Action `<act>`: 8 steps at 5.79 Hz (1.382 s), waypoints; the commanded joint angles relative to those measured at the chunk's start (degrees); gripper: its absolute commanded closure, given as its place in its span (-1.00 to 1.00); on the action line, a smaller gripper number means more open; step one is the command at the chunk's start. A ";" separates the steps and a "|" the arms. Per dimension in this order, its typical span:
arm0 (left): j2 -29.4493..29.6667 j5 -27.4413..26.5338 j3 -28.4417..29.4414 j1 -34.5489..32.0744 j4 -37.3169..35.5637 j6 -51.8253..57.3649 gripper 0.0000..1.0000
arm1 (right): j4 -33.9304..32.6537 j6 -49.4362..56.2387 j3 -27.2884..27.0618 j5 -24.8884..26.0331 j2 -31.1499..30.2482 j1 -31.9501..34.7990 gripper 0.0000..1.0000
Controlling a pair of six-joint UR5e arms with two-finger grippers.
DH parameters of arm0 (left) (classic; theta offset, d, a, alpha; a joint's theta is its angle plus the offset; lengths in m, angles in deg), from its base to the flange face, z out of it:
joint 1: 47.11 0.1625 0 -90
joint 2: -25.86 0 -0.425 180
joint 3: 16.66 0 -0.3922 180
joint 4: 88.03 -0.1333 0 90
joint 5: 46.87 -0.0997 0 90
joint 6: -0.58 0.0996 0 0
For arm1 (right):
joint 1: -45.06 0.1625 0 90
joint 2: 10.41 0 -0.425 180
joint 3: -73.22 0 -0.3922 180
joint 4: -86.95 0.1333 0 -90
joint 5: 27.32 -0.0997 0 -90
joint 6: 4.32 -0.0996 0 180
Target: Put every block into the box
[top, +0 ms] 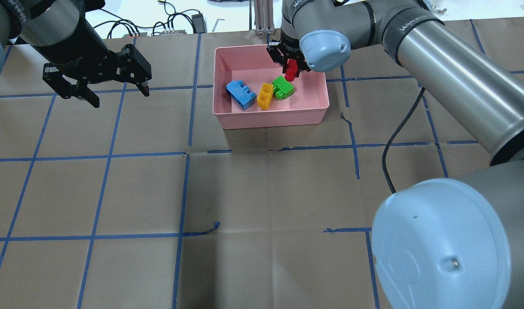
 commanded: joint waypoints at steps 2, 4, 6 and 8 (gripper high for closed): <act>-0.39 -0.12 0.55 -0.05 0.59 -0.06 -0.98 | -1.30 0.32 -3.67 -0.35 -2.43 -0.22 -0.99; -0.39 -0.21 0.38 0.04 0.59 -0.06 -0.98 | -0.35 -0.48 -7.54 -1.05 -5.33 -1.61 -0.99; 0.05 0.15 0.03 0.04 0.06 -0.23 -0.98 | 12.61 7.91 -7.90 -0.97 -13.48 -6.25 -0.99; -0.12 -0.20 0.03 0.04 0.06 -0.23 -0.98 | 28.52 21.46 -8.61 -0.36 -24.72 -11.45 -0.99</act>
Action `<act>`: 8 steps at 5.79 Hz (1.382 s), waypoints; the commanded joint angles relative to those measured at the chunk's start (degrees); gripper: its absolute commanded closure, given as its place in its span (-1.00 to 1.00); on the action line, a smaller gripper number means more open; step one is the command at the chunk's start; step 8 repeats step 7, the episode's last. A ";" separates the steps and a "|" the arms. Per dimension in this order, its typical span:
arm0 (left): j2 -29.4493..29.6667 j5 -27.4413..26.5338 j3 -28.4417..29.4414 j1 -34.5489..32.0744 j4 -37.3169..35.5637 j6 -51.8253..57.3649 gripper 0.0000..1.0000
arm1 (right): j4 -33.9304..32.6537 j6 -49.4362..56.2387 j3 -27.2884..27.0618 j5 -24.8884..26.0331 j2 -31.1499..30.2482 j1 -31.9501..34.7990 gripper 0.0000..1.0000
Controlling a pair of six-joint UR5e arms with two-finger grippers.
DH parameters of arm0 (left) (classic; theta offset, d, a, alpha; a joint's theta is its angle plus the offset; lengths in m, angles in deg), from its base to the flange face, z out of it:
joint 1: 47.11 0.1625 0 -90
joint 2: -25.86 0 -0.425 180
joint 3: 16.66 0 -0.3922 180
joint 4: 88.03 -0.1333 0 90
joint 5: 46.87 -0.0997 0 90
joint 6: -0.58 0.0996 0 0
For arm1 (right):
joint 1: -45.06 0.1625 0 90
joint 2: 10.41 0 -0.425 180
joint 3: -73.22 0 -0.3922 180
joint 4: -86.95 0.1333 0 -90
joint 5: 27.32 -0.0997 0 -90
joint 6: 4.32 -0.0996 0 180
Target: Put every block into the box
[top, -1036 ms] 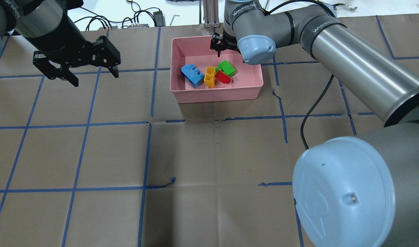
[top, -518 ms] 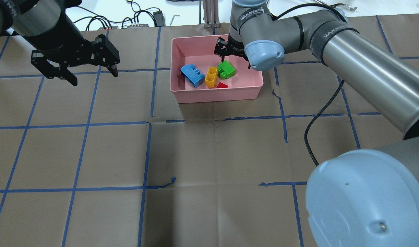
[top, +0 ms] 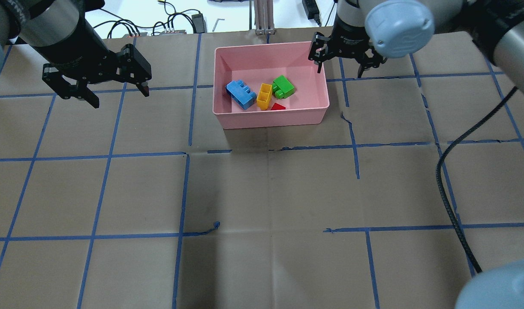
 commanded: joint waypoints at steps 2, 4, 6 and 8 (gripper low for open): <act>-0.21 -0.08 -0.05 0.00 -0.01 0.00 -0.98 | 13.63 9.02 -5.16 0.26 -13.17 -2.55 -0.99; -0.03 0.01 0.30 0.00 -0.01 0.00 -0.98 | 13.29 9.14 -7.04 0.44 -14.88 -2.46 -0.99; -0.03 0.01 0.21 -0.09 -0.01 0.00 -0.98 | 13.20 9.14 -6.86 0.35 -14.88 -2.73 -0.99; 0.06 0.10 0.21 -0.09 -0.01 0.00 -0.98 | 13.20 9.23 -6.86 0.35 -14.88 -2.90 -0.99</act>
